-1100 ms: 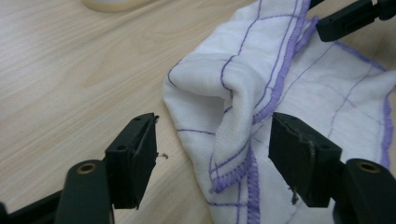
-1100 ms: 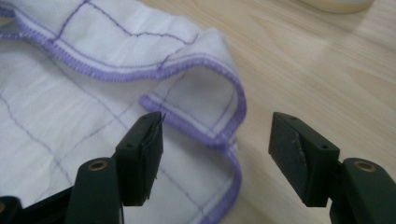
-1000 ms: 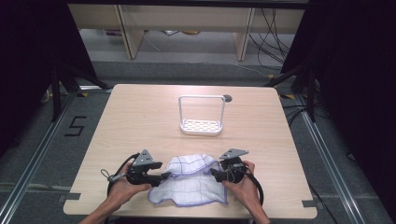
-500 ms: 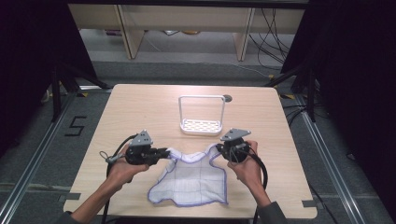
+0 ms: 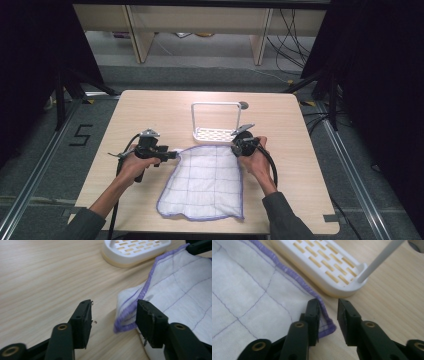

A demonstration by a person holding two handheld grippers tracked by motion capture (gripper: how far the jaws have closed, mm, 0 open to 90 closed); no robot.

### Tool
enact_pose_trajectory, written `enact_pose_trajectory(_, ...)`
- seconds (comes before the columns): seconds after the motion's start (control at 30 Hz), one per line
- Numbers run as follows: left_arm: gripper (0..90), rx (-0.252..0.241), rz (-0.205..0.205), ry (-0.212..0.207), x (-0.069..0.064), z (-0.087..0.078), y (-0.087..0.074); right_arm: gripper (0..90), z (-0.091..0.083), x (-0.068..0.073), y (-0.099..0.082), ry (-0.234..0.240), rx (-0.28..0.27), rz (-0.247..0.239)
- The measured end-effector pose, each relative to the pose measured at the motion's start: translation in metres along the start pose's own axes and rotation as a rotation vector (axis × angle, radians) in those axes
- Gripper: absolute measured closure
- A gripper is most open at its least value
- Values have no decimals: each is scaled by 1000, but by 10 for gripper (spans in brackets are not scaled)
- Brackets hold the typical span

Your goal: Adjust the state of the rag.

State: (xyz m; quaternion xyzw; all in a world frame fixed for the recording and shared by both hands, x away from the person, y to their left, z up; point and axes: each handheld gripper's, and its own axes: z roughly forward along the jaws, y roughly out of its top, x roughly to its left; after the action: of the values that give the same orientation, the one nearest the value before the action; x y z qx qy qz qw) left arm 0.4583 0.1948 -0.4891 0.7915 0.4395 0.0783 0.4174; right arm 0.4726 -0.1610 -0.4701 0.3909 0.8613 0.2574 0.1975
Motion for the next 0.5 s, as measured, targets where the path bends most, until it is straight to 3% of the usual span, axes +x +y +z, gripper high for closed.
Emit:
enact_pose_trajectory(0.03, 425, -18, -26, 7, 3, -6, 0, 644, -3, -1, 0, -9, -8, 8)
enact_pose_trajectory(0.1, 394, -24, -21, 27, 6, -16, 1, 608, -13, -1, -2, -16, -28, 37)
enact_pose_trajectory(0.13, 394, -53, -40, 30, 5, -19, 0, 597, -18, -1, -4, -20, -37, 41)
enact_pose_trajectory(0.23, 390, -37, -3, 26, 3, -29, -5, 566, -32, 1, -11, -5, -76, 65)
enact_pose_trajectory(0.37, 365, -19, -6, 39, 2, -27, -7, 532, -36, 3, -21, 9, -75, 90)
enact_pose_trajectory(0.5, 361, -26, -3, 65, 7, -18, -3, 522, -27, -1, -26, 3, -47, 119)
